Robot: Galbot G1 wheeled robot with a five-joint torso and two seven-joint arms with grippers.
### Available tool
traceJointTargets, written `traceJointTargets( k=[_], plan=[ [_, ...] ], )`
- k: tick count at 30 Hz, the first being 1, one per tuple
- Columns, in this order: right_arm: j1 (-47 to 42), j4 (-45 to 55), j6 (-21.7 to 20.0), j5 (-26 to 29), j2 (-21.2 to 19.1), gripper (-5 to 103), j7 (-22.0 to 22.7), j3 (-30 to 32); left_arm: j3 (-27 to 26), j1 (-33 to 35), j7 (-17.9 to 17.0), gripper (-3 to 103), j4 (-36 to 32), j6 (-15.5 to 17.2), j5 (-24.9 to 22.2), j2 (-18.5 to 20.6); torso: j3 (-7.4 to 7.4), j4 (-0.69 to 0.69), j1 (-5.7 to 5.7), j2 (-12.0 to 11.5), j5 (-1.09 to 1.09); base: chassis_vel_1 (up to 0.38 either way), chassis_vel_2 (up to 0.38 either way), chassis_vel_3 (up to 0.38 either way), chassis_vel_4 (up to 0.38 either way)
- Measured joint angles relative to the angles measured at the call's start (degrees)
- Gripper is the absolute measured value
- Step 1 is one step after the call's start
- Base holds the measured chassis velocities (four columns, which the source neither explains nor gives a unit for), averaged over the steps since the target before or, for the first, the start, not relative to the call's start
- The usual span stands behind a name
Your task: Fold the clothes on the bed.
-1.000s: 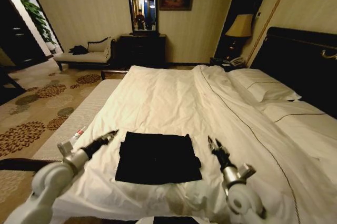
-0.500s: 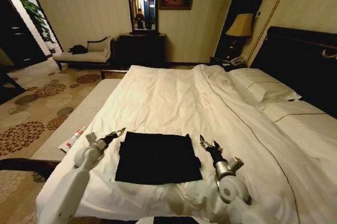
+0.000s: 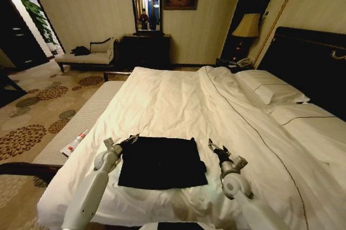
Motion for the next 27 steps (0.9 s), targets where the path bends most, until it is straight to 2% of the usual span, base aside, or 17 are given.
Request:
traceJointTargets(
  k=[4,7,9,10,11,12,13,14,15,17,19,25,27],
  plan=[
    [0.5,-1.3,0.0,0.2,-0.1,100,0.4,0.1,0.0,0.0,0.2,44,0.0,0.1,0.0,0.1,0.00,0.00,0.00,0.0,0.00,0.000,0.000,0.000,0.000],
    [0.7,-1.7,0.0,0.2,-0.2,100,0.5,0.1,-0.1,0.1,0.3,38,0.1,0.1,-0.1,0.3,0.00,-0.01,0.00,0.0,0.00,0.000,0.000,0.000,0.000],
    [1.2,-2.4,0.0,0.3,-0.2,100,0.5,0.1,-0.2,0.2,0.3,28,0.2,0.0,-0.1,0.5,0.00,0.00,0.00,0.0,-0.01,0.000,0.000,0.000,0.000],
    [1.2,-2.4,0.0,0.3,-0.2,100,0.5,0.1,-0.2,0.2,0.3,28,0.2,0.0,-0.1,0.5,0.00,0.00,0.00,0.0,-0.01,0.000,0.000,0.000,0.000],
    [1.5,-2.8,0.0,0.4,-0.2,100,0.4,0.0,-0.2,0.3,0.4,23,0.3,-0.3,0.0,0.7,0.00,-0.01,0.00,0.0,-0.01,0.000,0.000,0.000,0.000],
    [2.0,-3.4,0.0,1.0,-0.2,100,-0.1,-0.1,-0.3,0.4,0.5,17,0.3,-0.7,0.2,0.8,0.00,-0.01,0.00,0.0,-0.01,0.000,0.000,0.000,0.000],
    [2.4,-3.8,0.0,2.4,-0.3,100,-1.5,-0.3,-0.5,0.4,0.6,17,0.4,-1.1,0.4,1.1,0.00,-0.01,0.00,0.0,0.00,0.000,0.000,0.000,0.000],
    [3.1,-4.4,-0.2,5.4,-0.9,100,-4.3,-0.5,-0.7,0.5,0.6,7,0.4,-1.2,0.4,1.3,0.00,-0.01,0.00,0.0,0.00,0.000,0.000,0.000,0.000],
    [3.1,-4.4,-0.2,5.4,-0.9,100,-4.3,-0.5,-0.7,0.5,0.6,7,0.4,-1.2,0.4,1.3,0.00,-0.01,0.00,0.0,0.00,0.000,0.000,0.000,0.000],
    [4.3,-5.8,-0.6,8.2,-1.6,100,-8.6,-1.0,-1.1,0.6,0.7,3,0.4,-1.3,0.4,1.6,0.00,0.00,0.00,0.0,-0.02,0.000,0.000,0.000,0.000],
    [6.3,-8.7,-0.8,8.3,-2.1,100,-13.6,-2.4,-1.7,0.7,0.7,0,0.4,-1.3,0.3,1.9,0.00,-0.01,0.00,0.0,-0.02,0.000,0.000,0.000,0.000],
    [10.3,-13.6,-1.0,7.6,-1.9,100,-18.0,-5.5,-2.7,0.4,0.7,0,0.7,-1.4,-0.1,2.5,0.00,0.00,0.00,0.0,-0.01,0.000,0.000,0.000,0.000],
    [11.3,-15.7,-0.7,7.8,-1.4,100,-21.1,-6.4,-3.1,0.2,0.7,0,0.7,-1.4,-0.2,2.7,0.00,0.00,0.01,0.0,-0.01,0.000,0.000,0.000,0.000]
  ],
)
